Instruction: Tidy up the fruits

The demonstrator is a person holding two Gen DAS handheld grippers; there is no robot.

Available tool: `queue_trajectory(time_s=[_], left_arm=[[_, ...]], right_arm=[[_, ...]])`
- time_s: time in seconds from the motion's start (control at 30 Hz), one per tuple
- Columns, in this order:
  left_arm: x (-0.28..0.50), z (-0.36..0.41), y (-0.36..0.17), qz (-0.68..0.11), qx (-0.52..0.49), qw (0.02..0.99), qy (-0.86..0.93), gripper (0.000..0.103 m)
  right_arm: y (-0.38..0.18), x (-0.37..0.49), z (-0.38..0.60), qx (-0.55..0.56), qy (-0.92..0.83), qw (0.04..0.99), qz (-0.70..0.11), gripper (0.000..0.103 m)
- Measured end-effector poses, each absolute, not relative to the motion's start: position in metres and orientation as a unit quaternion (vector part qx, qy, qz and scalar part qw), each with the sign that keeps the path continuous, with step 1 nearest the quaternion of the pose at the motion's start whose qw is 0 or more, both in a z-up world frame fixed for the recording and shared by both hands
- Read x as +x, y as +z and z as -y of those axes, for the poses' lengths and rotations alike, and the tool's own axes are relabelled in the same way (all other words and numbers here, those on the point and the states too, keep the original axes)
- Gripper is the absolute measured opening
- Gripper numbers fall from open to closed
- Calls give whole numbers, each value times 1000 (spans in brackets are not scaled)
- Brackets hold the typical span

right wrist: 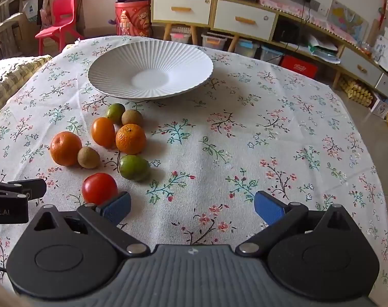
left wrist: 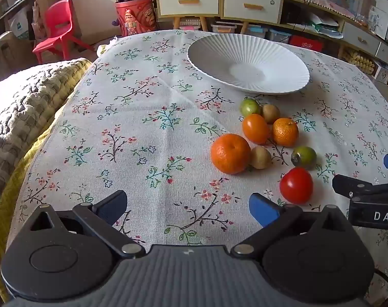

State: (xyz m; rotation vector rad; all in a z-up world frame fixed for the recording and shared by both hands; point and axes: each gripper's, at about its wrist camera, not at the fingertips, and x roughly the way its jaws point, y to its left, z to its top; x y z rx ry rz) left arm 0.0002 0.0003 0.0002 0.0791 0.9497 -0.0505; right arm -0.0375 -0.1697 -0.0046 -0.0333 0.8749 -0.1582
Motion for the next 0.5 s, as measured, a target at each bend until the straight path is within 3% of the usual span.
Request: queue_trajectory(time_s=[0.5], left_arm=[[2, -1, 0, -458, 40, 888, -20, 92]], right_arm=[[-5, -37, 169, -16, -77, 903, -422, 103]])
